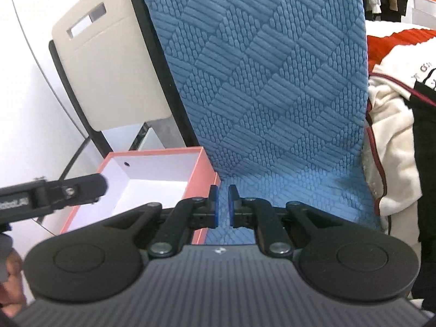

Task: Organize rigid objects
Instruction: 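Lift the black lighter with the left tool while the right tool holds the screwdriver up, then carry the lighter in the left tool while the right tool carries the screwdriver over the box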

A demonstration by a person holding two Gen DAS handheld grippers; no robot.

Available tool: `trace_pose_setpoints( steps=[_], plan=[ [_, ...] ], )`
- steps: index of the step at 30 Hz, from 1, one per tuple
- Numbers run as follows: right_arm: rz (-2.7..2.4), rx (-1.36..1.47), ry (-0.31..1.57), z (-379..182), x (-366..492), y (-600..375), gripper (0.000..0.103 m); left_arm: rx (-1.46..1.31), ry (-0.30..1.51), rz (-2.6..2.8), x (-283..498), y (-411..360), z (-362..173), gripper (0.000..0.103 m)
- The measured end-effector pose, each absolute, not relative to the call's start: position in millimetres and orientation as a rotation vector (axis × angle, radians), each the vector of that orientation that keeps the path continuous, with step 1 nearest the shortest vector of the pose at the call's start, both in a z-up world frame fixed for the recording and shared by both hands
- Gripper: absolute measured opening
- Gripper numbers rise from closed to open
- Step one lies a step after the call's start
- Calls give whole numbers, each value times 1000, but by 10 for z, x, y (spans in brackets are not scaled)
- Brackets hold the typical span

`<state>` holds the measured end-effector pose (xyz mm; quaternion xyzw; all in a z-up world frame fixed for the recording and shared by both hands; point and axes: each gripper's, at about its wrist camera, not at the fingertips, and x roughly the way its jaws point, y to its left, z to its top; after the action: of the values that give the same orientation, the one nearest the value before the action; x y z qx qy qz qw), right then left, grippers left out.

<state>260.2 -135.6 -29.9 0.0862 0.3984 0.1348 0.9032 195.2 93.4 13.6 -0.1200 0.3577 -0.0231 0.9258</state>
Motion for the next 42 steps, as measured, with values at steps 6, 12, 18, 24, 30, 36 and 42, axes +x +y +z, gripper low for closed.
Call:
trace_pose_setpoints(
  steps=[6,12,18,24,30,36,42],
  plan=[
    [239,211,909,-711,2515,-1527,10,-247,781,-60,1772,973,-130,86],
    [243,184,991,-1178,2332,-1708,12,-247,848,-89,1651,854,-473,86],
    [298,99,1067,-1612,2344,-1721,16,-237,903,-106,1615,748,-711,86],
    [352,34,1068,-1780,2611,-1795,36,-210,941,-104,1602,721,-828,86],
    [393,-56,1102,-1905,2933,-1856,36,-213,971,-74,1679,712,-903,86],
    [454,-168,1147,-2070,3076,-1787,36,-211,986,-63,1778,631,-956,86],
    [413,-215,1148,-2169,3110,-1836,36,-190,992,-80,1862,522,-975,86]
  ],
)
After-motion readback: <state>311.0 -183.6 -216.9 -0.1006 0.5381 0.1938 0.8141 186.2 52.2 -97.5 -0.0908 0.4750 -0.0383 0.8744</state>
